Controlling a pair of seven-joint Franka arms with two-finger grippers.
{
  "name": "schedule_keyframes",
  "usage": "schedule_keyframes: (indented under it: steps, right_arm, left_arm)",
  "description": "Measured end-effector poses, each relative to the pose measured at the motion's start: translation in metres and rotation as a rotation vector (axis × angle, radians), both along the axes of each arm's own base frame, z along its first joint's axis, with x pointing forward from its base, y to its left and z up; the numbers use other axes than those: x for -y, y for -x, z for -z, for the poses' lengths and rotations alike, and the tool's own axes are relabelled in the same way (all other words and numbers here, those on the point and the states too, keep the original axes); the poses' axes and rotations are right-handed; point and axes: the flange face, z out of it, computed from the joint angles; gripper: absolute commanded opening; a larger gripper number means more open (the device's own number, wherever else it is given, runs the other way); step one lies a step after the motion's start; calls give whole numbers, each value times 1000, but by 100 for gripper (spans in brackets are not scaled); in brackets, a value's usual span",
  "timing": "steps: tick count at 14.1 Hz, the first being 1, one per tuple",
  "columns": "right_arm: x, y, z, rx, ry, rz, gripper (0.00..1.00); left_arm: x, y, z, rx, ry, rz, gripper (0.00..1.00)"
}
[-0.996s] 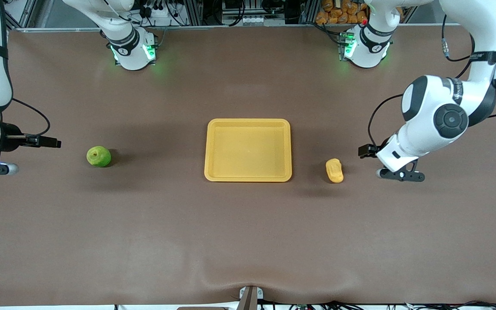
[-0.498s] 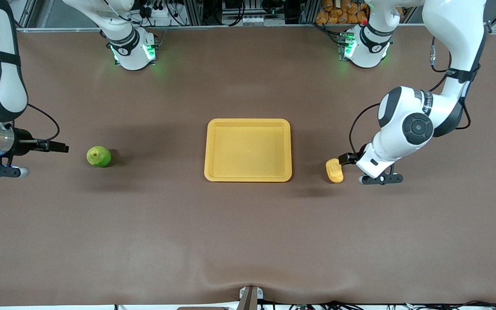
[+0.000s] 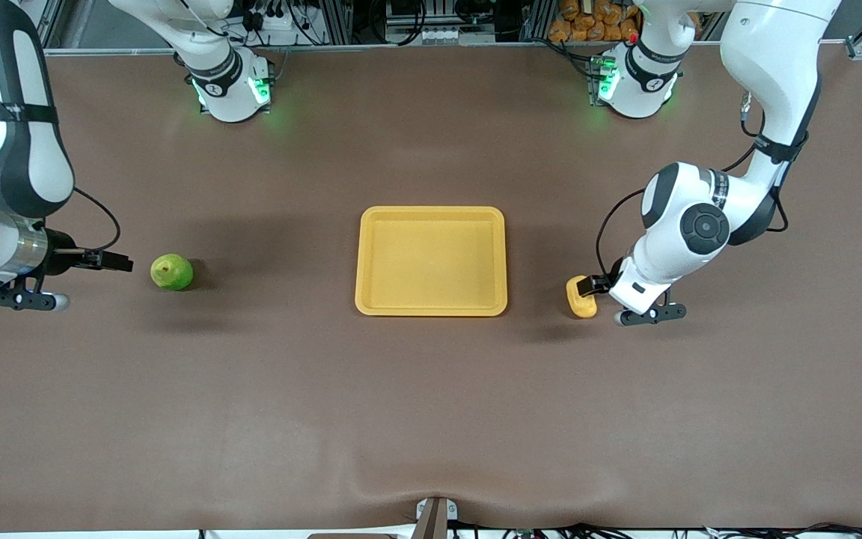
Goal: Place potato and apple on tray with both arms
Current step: 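Lower and close the left gripper on the potato while the right grasps the apple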
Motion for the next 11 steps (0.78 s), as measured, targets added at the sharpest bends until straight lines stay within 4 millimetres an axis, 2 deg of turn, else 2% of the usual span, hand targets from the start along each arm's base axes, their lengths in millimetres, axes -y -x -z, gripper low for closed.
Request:
schedule_keyframes:
  steps: [6,11]
  right_arm:
    - [-2,4,24,-7,-3,-17,100]
    - [-1,3,48,-18,-4,-20,100]
  left_arm:
    - [10,2,14,10,12,-62,99]
    - [11,2,26,12,21,-116,90]
